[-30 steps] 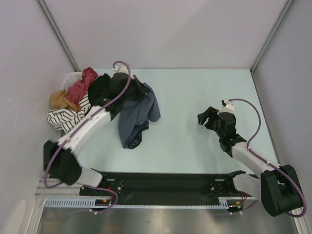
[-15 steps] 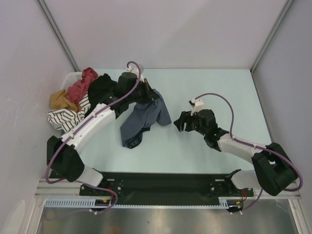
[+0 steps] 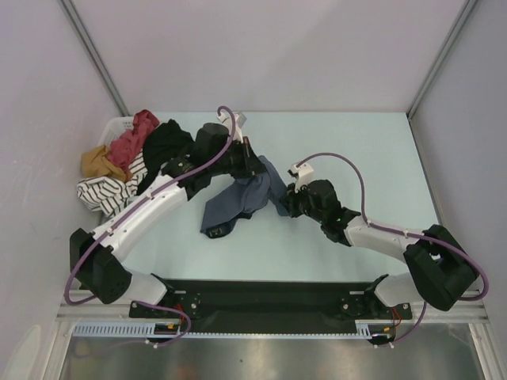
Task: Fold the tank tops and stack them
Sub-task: Flatten the tank top out
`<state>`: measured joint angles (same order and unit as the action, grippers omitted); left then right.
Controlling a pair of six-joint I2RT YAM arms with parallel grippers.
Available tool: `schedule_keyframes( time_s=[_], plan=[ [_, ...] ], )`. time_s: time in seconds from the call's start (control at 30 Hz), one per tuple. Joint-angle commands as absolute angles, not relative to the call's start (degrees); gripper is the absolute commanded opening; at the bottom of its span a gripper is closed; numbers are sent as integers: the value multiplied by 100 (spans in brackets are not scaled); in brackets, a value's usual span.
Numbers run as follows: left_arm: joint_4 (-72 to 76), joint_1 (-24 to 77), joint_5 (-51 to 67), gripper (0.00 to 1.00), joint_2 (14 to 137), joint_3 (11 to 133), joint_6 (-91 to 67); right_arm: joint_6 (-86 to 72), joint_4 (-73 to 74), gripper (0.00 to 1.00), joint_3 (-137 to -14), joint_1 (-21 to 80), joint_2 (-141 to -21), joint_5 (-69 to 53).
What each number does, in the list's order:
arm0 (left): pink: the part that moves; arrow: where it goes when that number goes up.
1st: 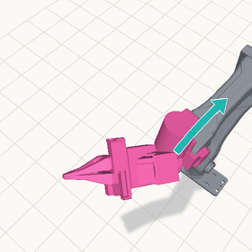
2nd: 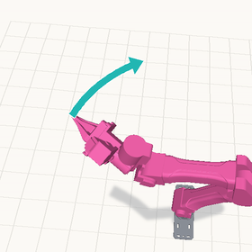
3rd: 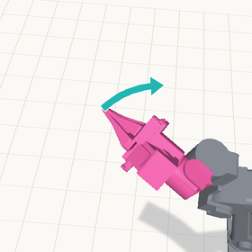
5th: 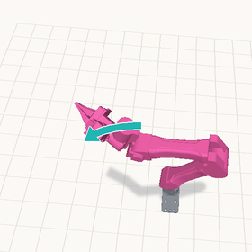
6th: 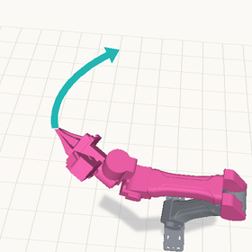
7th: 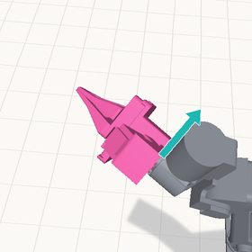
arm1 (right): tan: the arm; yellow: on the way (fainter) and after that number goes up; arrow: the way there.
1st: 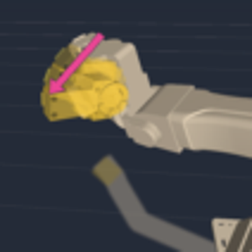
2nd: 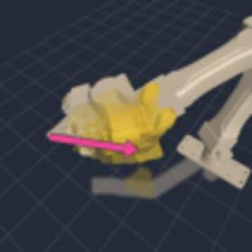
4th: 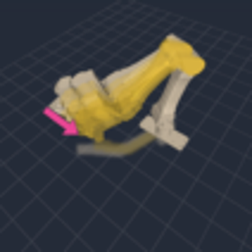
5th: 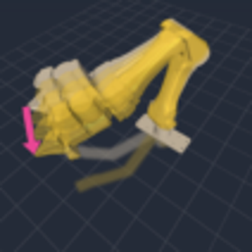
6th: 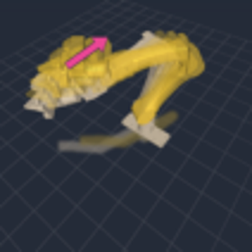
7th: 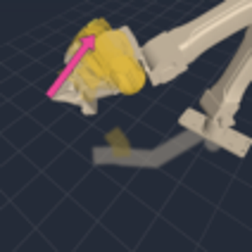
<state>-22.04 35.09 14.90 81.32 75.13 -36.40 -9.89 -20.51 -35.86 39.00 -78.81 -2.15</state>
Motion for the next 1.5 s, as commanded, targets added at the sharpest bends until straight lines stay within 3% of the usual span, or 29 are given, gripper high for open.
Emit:
schedule_keyframes(
  time_s=[0.0,0.03,0.07,0.13,0.17,0.2,0.27,0.5,0.63,0.7,0.8,0.9,1.07,1.3,1.4,1.47],
  plan=[
    [-2197,3498,1275,3,7726,7813,-3332,-905,-2022,0,-3753,3929,-7595,226],
    [-2293,3498,1074,7,7726,7813,-3227,-975,-1961,0,-3727,3929,-7489,350],
    [-2355,3498,968,25,7726,7796,-3165,-1010,-1864,0,-3718,3929,-7375,499],
    [-2530,3498,670,46,7787,7743,-2998,-1237,-1260,0,-3796,3911,-6971,1253],
    [-2575,3498,607,63,7831,7674,-2954,-1492,-778,0,-4180,3789,-6857,1657],
    [-2645,3498,606,69,7875,7638,-2884,-1738,793,0,-4575,3649,-6751,1957],
    [-2768,3516,807,76,8024,7489,-2638,-2099,1955,0,-5069,3350,-6522,1890],
    [-2566,4436,19,83,7972,6821,-2304,-1952,3901,0,-5959,2260,-5933,1318],
    [-2322,4974,-623,86,7630,6259,-2128,-1960,3806,0,-5836,1357,-5967,1030],
    [-2215,5123,-799,92,7419,5820,-2074,-2169,3779,0,-5845,1065,-6099,949],
    [-1918,5142,-704,93,7199,5222,-2039,-2643,3779,0,-5889,686,-6319,1517],
    [-1819,5142,-738,92,7224,4905,-1995,-2769,3430,0,-5792,501,-6459,1328],
    [-2057,5072,-1783,95,7593,4809,-2267,-2909,3226,0,-5766,466,-6715,1213],
    [-2056,4152,-1890,96,7952,4667,-2653,-2883,3032,0,-5625,396,-6794,1204],
    [-1716,3370,-1051,91,8365,4615,-2760,-2935,2971,0,-5607,360,-6829,1151],
    [-1487,3086,-678,74,8560,4597,-2743,-2944,2988,0,-5634,351,-6855,1125]
  ],
)
